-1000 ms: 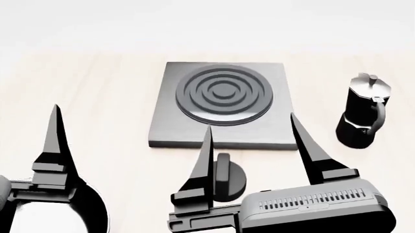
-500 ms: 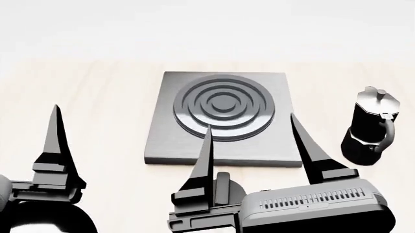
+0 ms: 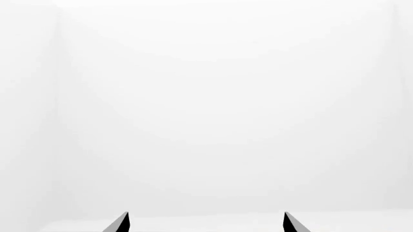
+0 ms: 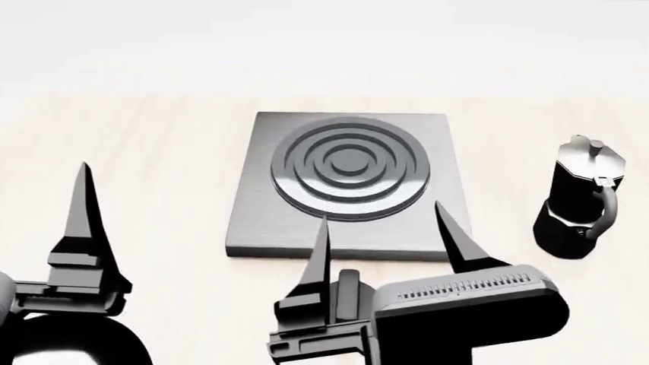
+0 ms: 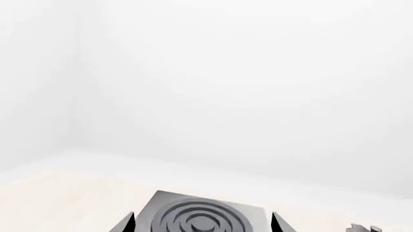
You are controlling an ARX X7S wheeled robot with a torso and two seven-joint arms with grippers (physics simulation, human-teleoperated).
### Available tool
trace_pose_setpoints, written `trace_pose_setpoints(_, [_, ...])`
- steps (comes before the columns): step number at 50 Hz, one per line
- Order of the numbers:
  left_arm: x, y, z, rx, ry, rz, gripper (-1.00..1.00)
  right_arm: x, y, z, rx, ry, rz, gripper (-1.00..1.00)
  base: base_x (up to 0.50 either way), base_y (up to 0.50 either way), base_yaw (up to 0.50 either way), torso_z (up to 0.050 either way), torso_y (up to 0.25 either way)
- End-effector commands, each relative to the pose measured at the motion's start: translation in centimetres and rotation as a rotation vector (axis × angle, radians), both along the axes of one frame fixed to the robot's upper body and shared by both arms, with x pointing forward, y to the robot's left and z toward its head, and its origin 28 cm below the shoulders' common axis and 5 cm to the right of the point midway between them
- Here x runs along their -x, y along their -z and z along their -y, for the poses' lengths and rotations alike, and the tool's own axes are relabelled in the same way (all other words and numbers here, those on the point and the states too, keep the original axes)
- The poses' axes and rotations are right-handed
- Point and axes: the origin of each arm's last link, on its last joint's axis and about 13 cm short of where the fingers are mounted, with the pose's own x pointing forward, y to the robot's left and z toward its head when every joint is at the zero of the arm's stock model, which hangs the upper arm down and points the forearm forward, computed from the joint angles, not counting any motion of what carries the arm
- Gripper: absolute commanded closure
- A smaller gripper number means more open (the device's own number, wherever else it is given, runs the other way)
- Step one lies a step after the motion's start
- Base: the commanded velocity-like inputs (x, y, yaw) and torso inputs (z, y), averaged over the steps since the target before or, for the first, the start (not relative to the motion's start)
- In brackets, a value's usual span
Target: Turn on the stove.
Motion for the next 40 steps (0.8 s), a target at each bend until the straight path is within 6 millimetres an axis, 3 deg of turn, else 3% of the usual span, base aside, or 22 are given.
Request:
trace_pose_setpoints(1, [0.0, 0.0, -0.1, 0.003, -0.003, 0.0, -1.0, -0.9, 1.4, -0.1, -0.01, -0.007, -0.072, -1.0, 0.0, 0.0, 0.0, 0.0, 0.0])
trace_pose_setpoints(40, [0.0, 0.0, -0.2, 0.002, -0.008, 0.0, -1.0, -2.4, 4.2, -0.6, -0.048, -0.019, -0.299, -1.0, 0.0, 0.0, 0.0, 0.0, 0.0])
